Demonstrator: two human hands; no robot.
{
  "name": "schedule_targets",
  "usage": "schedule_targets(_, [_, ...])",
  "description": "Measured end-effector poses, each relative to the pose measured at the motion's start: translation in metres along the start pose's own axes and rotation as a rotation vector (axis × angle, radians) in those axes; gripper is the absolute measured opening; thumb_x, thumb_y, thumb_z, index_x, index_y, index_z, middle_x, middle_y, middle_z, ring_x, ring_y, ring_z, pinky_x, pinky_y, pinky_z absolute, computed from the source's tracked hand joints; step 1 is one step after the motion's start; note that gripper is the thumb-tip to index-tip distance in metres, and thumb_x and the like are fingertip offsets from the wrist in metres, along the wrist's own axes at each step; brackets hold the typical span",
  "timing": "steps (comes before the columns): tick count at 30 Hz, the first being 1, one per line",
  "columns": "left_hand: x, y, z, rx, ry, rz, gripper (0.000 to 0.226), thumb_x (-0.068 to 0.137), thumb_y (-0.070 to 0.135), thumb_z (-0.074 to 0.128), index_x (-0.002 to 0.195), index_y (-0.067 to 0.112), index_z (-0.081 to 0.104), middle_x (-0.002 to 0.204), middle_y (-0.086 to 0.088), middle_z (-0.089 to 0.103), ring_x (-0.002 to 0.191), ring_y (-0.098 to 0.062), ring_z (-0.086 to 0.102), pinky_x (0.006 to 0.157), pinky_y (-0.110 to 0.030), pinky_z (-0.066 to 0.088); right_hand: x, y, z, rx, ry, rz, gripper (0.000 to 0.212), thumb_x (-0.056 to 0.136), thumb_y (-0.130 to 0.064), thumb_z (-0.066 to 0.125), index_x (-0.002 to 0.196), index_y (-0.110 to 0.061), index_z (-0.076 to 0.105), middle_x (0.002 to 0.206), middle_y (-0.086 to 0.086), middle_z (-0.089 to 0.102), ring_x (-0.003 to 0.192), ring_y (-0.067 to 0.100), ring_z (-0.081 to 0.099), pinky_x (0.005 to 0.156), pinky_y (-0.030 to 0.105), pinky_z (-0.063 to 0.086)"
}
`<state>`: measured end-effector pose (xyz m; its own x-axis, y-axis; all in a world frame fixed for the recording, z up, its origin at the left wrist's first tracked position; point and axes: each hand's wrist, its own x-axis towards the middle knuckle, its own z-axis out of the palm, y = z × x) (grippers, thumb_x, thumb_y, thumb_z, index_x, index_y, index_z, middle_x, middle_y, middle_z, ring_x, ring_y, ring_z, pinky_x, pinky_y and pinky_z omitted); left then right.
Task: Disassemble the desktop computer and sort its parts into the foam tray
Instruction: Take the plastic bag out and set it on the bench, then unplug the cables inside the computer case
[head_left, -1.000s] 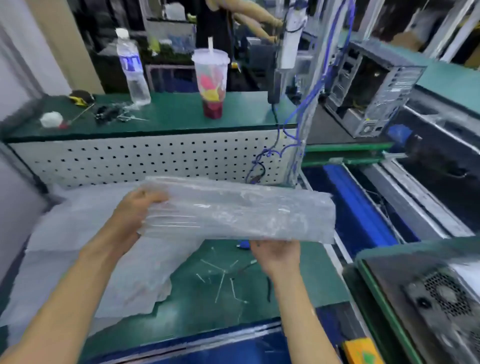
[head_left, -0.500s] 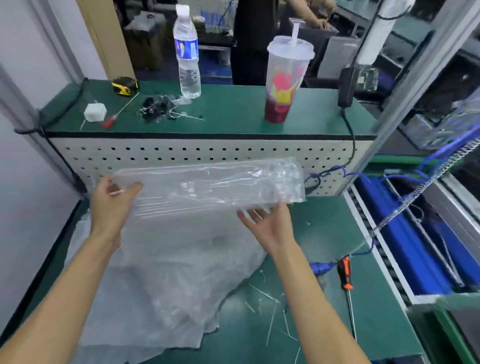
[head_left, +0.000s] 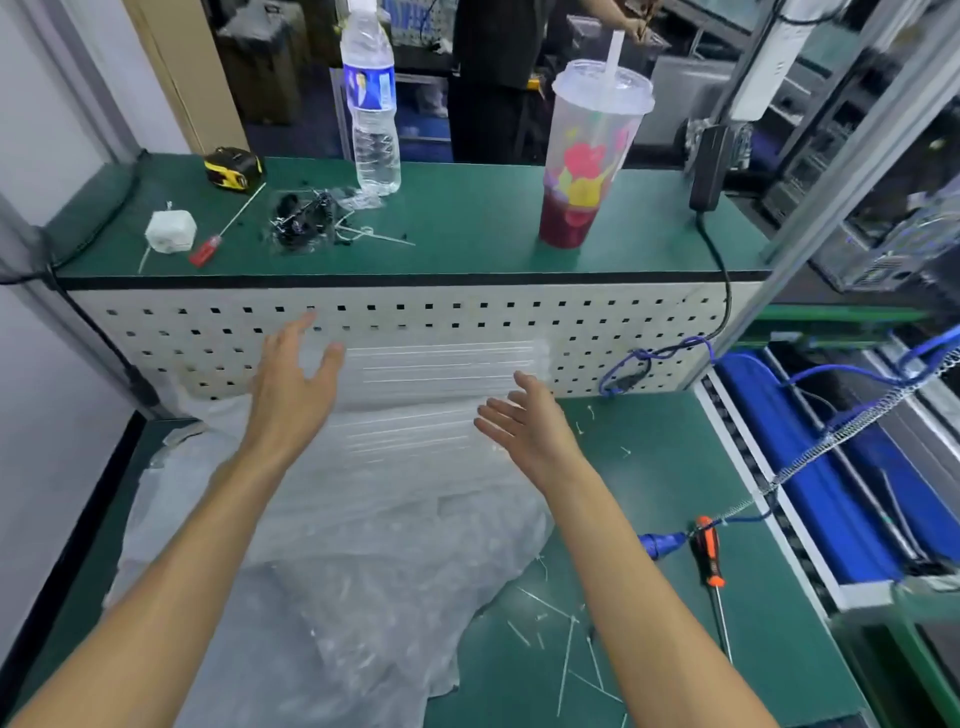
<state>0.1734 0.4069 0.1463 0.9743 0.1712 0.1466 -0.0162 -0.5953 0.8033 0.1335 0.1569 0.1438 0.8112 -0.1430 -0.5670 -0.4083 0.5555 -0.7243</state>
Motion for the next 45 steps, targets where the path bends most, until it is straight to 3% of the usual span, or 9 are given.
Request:
schedule_targets(5, [-0.019,0.047,0.030,-0.137,-0.170,0.150,0.040,0.100,0.044,0.051,0.138,0.032,0.051,0.136,0.014,0.051,0.124,-0.002,0.048,0.102,-0.024,0.036,-0.020,-0.014,-0.017,-0.155,0.029,-0.253,0.027,0.103,-0.034,0.056,0.103,-0.010,0.070,0.089,0.003,0.072,0.079,0.017,0.071,0.069,0.030,0.059])
schedule_targets(7, [-0.029,0.074,0.044,-0.225,-0.245,0.175,0.018,0.101,0.039,0.053,0.108,0.033,0.068,0.106,0.012,0.069,0.095,-0.006,0.066,0.082,-0.021,0.049,-0.035,-0.026,-0.031,-0.169,0.084,-0.392,0.038,0.100,-0.026,0.058,0.063,-0.021,0.056,0.057,-0.005,0.048,0.050,0.013,0.044,0.049,0.023,0.040])
schedule_targets(9, [-0.045,0.103,0.062,-0.305,-0.338,0.209,0.031,0.101,0.039,0.052,0.079,0.029,0.071,0.065,0.003,0.068,0.053,-0.012,0.061,0.056,-0.024,0.050,-0.051,-0.038,-0.054,-0.207,0.132,-0.539,0.049,0.096,-0.020,0.056,0.054,-0.027,0.033,0.053,-0.008,0.026,0.048,0.013,0.022,0.045,0.022,0.024])
schedule_targets(12, [-0.078,0.149,0.097,-0.320,-0.458,0.296,0.039,0.101,0.034,0.053,0.068,0.022,0.069,0.044,0.003,0.050,0.041,-0.009,0.041,0.061,-0.038,0.052,-0.087,-0.059,-0.101,-0.234,0.200,-0.715,0.045,0.088,-0.020,0.053,0.053,-0.029,0.025,0.052,-0.008,0.019,0.049,0.015,0.015,0.046,0.022,0.019])
schedule_targets(18, [-0.160,0.235,0.183,-0.434,-0.733,0.412,0.037,0.100,0.027,0.056,0.066,0.017,0.068,0.043,0.005,0.039,0.040,-0.012,0.037,0.050,-0.026,0.032,-0.171,-0.089,-0.220,-0.226,0.455,-0.870,0.043,0.089,-0.017,0.051,0.057,-0.026,0.023,0.052,-0.008,0.020,0.051,0.016,0.015,0.048,0.026,0.017])
schedule_targets(26, [-0.312,0.336,0.273,-0.469,-1.051,0.577,0.038,0.101,0.022,0.056,0.066,0.011,0.068,0.041,0.000,0.048,0.041,-0.008,0.043,0.046,-0.015,0.035,-0.293,-0.081,-0.387,-0.108,0.799,-0.900,0.048,0.089,-0.025,0.055,0.052,-0.028,0.026,0.049,-0.008,0.019,0.050,0.018,0.014,0.052,0.036,0.012])
schedule_targets(36, [-0.477,0.414,0.362,-0.346,-1.405,0.615,0.028,0.102,0.026,0.054,0.082,0.014,0.070,0.062,-0.004,0.063,0.051,-0.015,0.058,0.046,-0.030,0.048,-0.411,-0.050,-0.549,-0.127,1.196,-0.850,0.049,0.105,-0.027,0.052,0.062,-0.018,0.029,0.062,0.011,0.021,0.053,0.018,0.019,0.061,0.036,0.022])
schedule_targets(41, [-0.511,0.444,0.413,-0.346,-1.413,0.736,0.018,0.099,0.020,0.055,0.093,0.033,0.065,0.075,0.006,0.068,0.068,-0.010,0.066,0.063,-0.034,0.058,-0.423,-0.042,-0.598,-0.217,1.414,-0.817,0.047,0.106,-0.038,0.049,0.069,-0.010,0.042,0.057,-0.004,0.035,0.052,0.013,0.030,0.056,0.034,0.028])
schedule_targets(45, [-0.535,0.466,0.459,-0.335,-1.436,0.754,0.016,0.098,0.021,0.056,0.100,0.037,0.060,0.088,0.005,0.069,0.077,-0.014,0.068,0.067,-0.034,0.059,-0.422,-0.047,-0.639,-0.472,1.611,-0.656,0.015,0.102,-0.036,0.053,0.103,-0.027,0.064,0.100,-0.011,0.059,0.101,0.013,0.054,0.088,0.036,0.048])
